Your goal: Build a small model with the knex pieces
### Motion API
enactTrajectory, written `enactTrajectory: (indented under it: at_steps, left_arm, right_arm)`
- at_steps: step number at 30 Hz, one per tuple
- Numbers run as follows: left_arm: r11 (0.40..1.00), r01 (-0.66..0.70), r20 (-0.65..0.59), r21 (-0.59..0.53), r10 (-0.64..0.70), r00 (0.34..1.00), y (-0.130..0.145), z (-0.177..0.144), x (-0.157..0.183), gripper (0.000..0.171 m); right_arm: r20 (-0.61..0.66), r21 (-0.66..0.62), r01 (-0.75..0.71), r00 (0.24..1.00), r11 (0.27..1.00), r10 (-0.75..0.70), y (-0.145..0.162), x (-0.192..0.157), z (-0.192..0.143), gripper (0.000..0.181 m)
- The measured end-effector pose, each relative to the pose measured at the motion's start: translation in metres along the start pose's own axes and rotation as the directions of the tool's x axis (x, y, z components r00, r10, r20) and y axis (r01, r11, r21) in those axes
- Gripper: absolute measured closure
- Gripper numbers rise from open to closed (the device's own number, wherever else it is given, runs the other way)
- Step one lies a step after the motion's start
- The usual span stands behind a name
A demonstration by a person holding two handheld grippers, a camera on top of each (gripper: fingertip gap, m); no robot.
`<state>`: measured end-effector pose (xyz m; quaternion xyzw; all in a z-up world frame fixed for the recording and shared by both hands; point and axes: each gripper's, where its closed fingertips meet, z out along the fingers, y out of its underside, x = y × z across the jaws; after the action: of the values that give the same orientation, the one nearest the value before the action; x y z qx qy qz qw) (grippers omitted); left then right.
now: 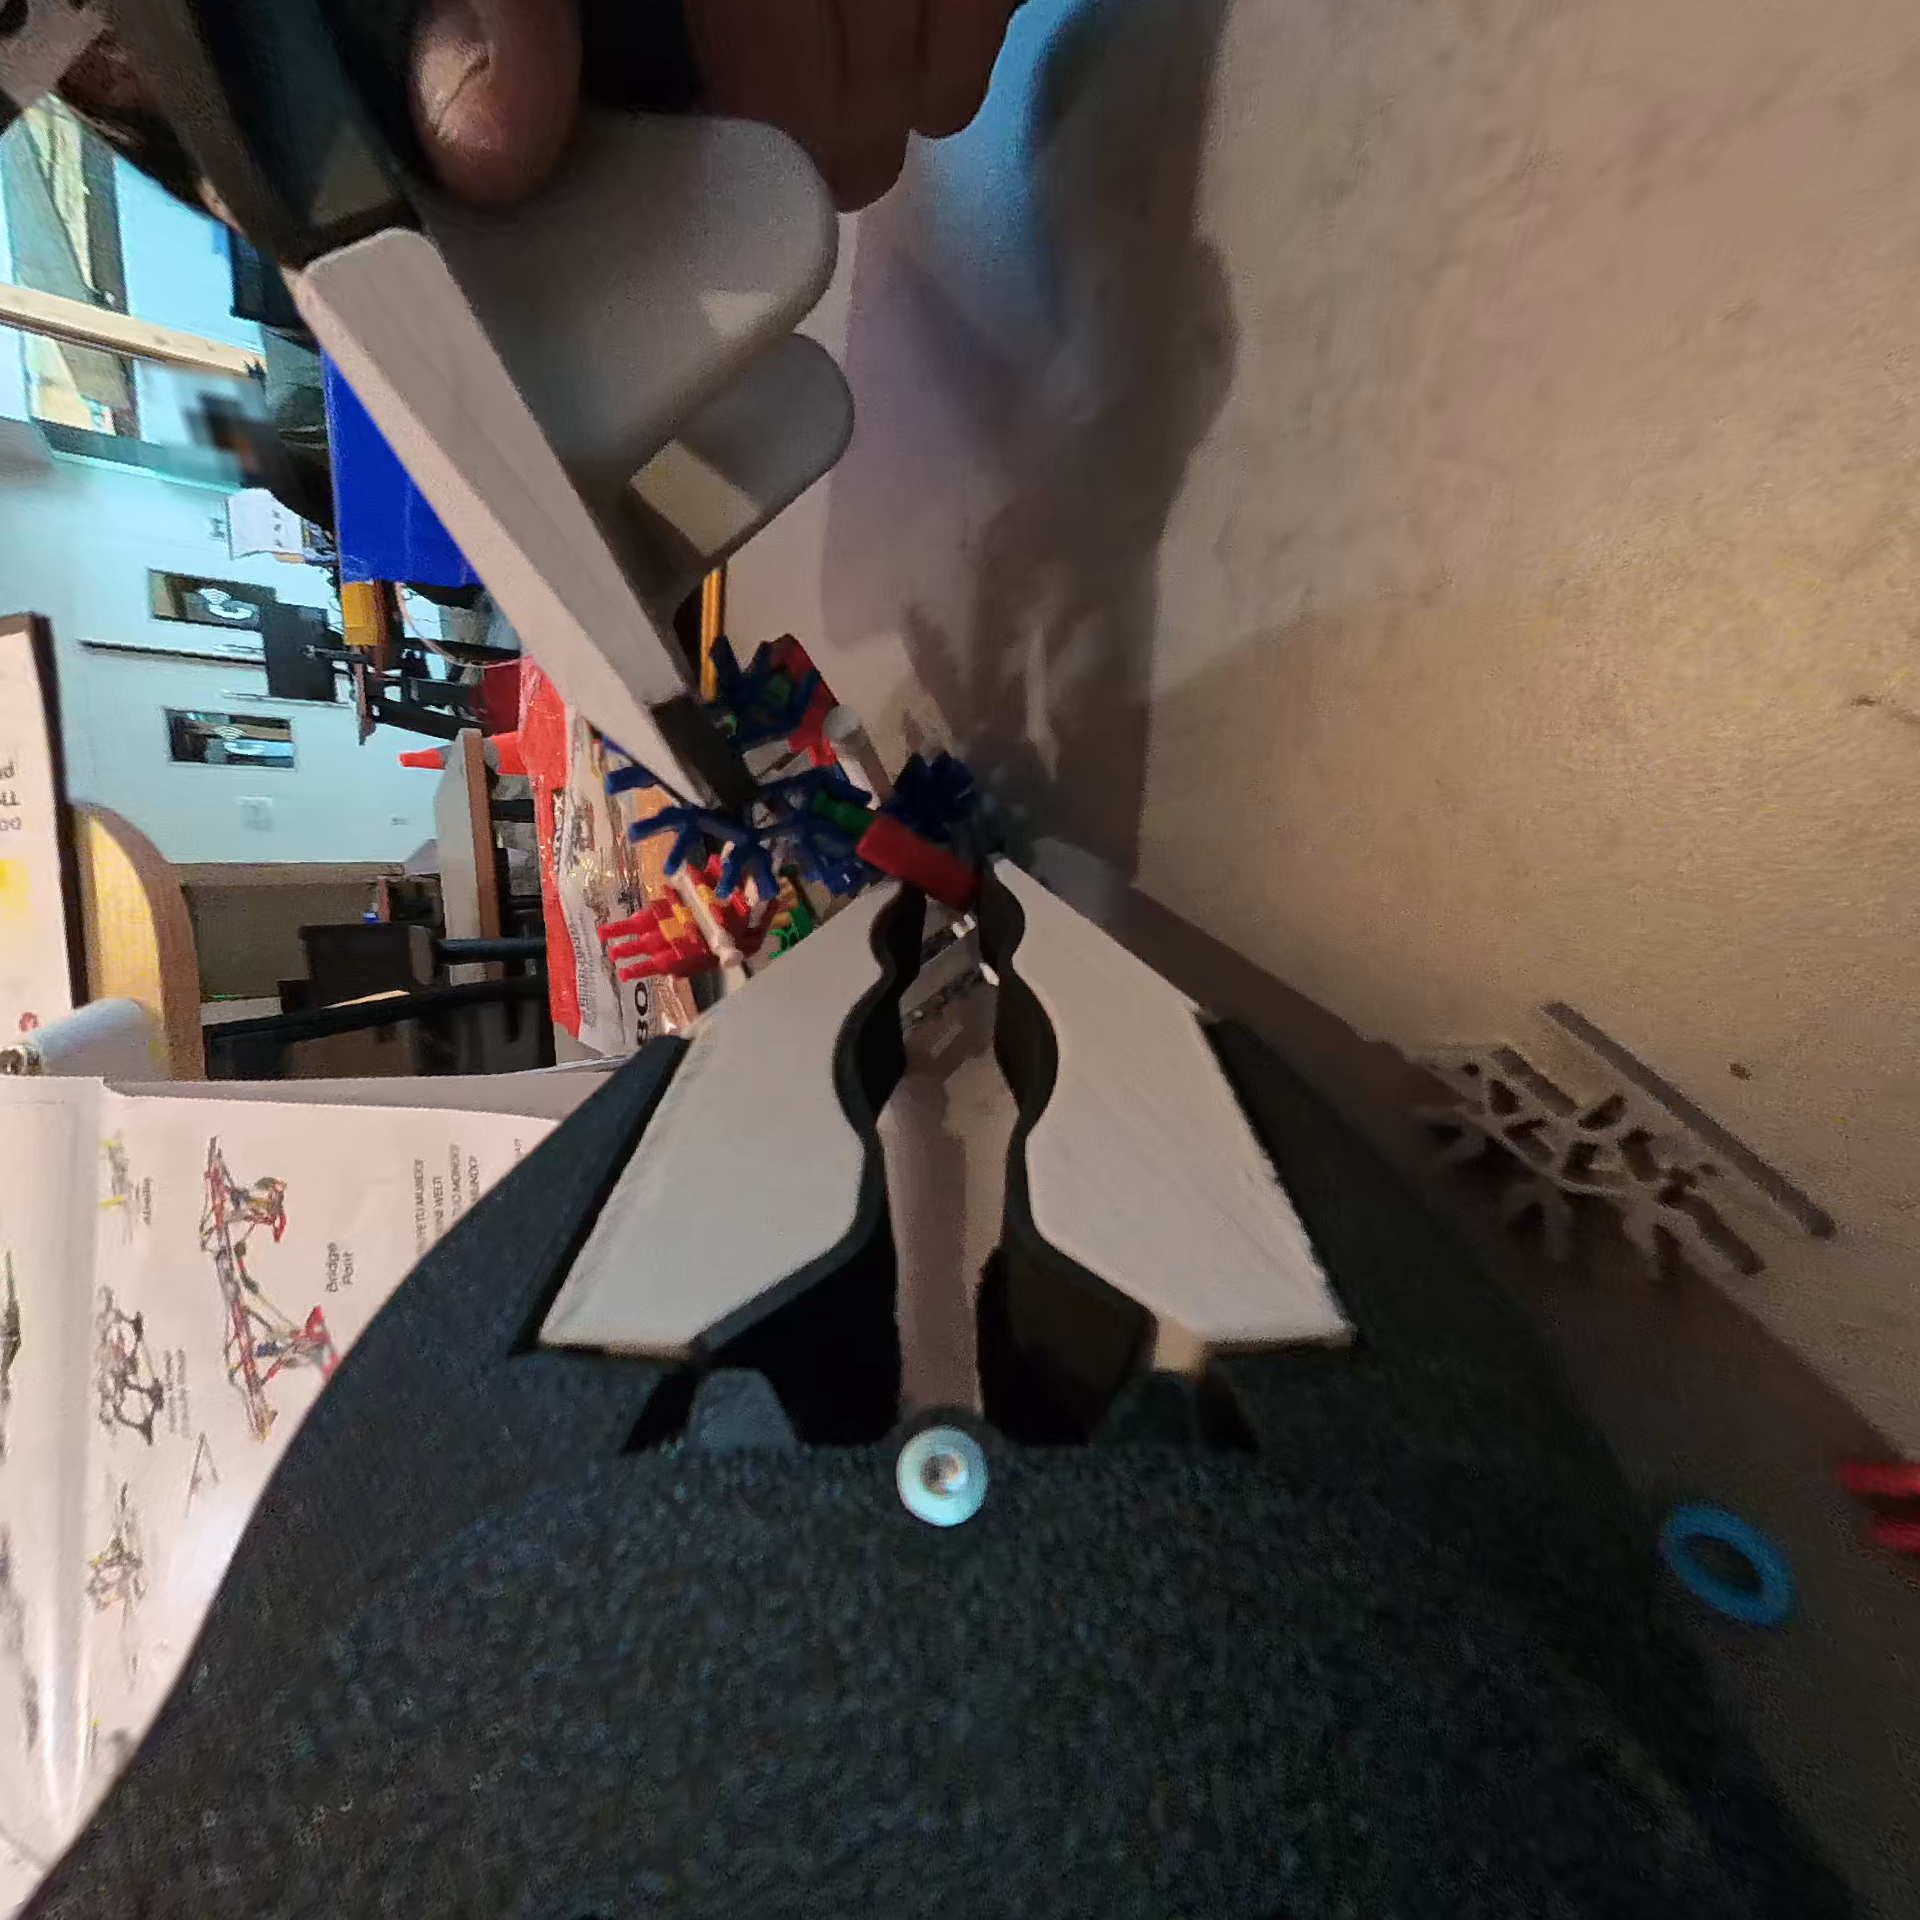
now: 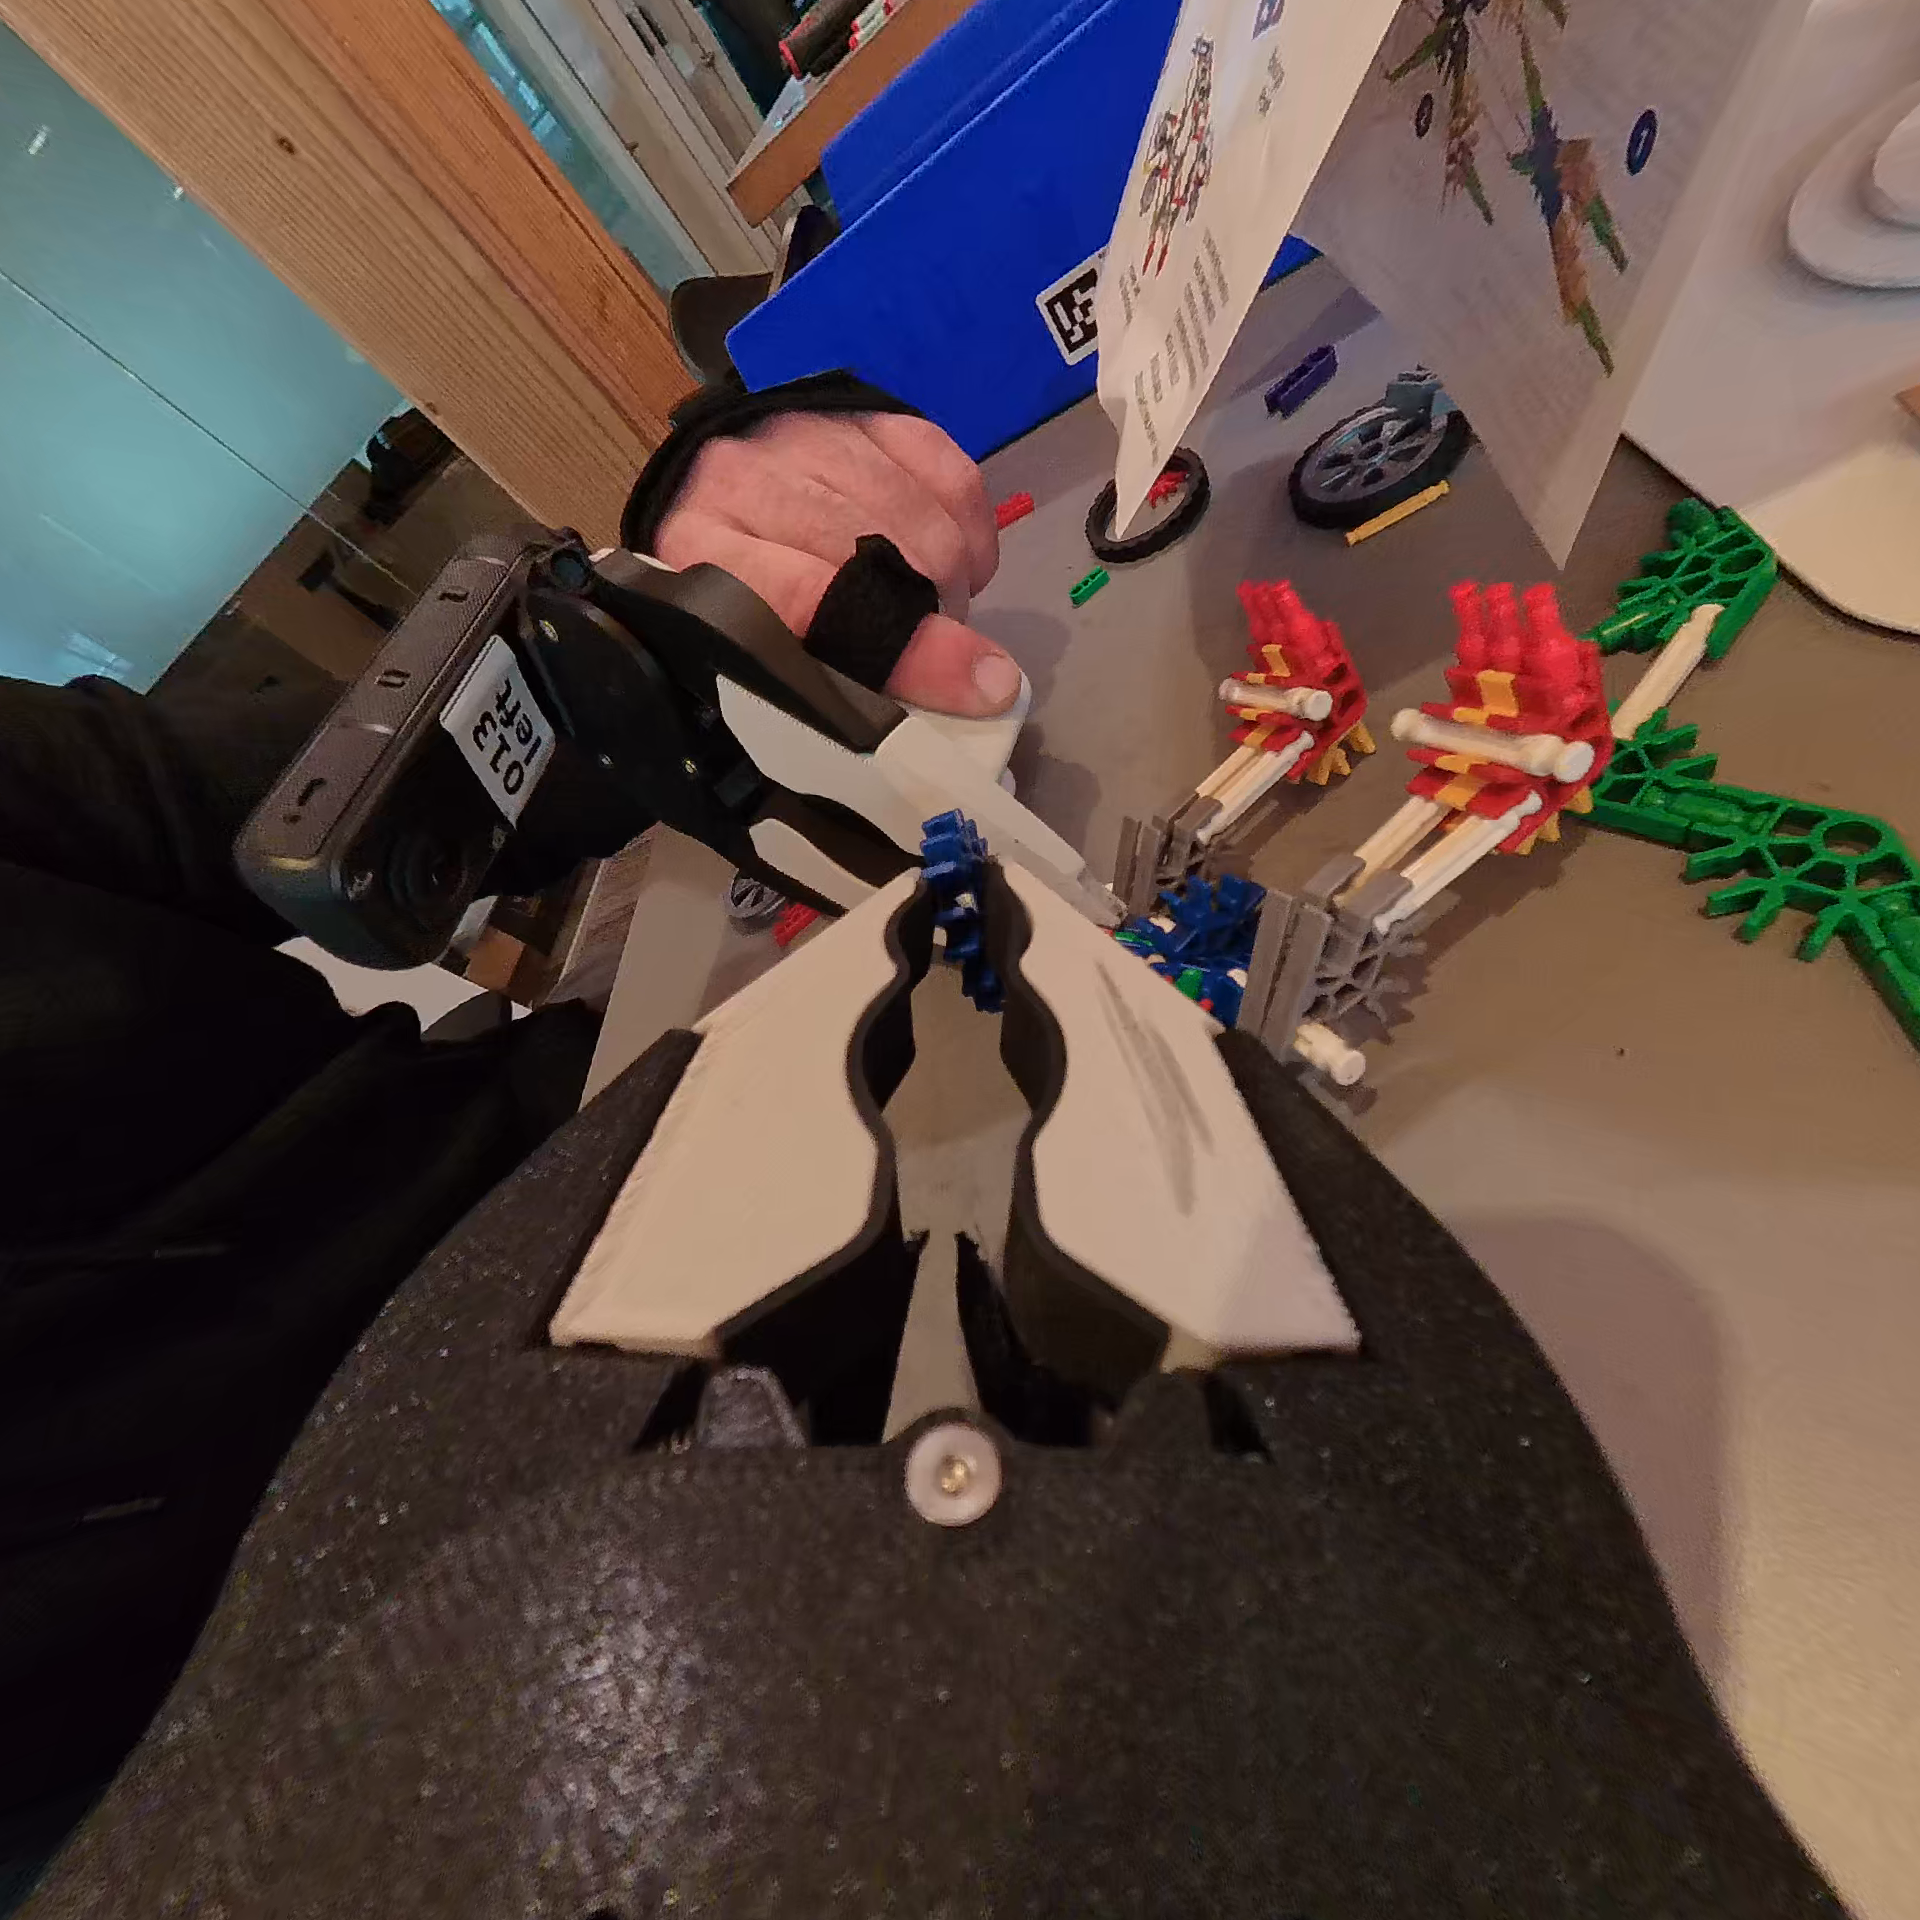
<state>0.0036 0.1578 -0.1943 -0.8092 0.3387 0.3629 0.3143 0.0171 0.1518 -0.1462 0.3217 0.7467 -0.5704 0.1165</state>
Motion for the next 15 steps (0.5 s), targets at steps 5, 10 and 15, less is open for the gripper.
enactTrajectory:
  at_steps: [5, 10, 15]
  left_arm:
    - [0.99, 0.133, 0.007, 0.039, -0.133, 0.991, -0.006, -0.003, -0.008, 0.158]
    - [0.929, 0.361, -0.071, 0.087, -0.355, 0.932, -0.009, 0.0, -0.01, 0.149]
    - [0.876, 0.475, -0.114, 0.085, -0.465, 0.878, -0.009, 0.005, -0.009, 0.159]
  right_arm:
    - [-0.057, 0.059, 0.023, 0.998, 0.998, -0.019, -0.012, 0.007, -0.005, 0.176]
    - [-0.091, 0.058, 0.053, 0.995, 0.997, -0.047, -0.014, 0.009, -0.003, 0.176]
    - [-0.117, 0.063, 0.079, 0.991, 0.995, -0.071, -0.015, 0.012, -0.003, 0.176]
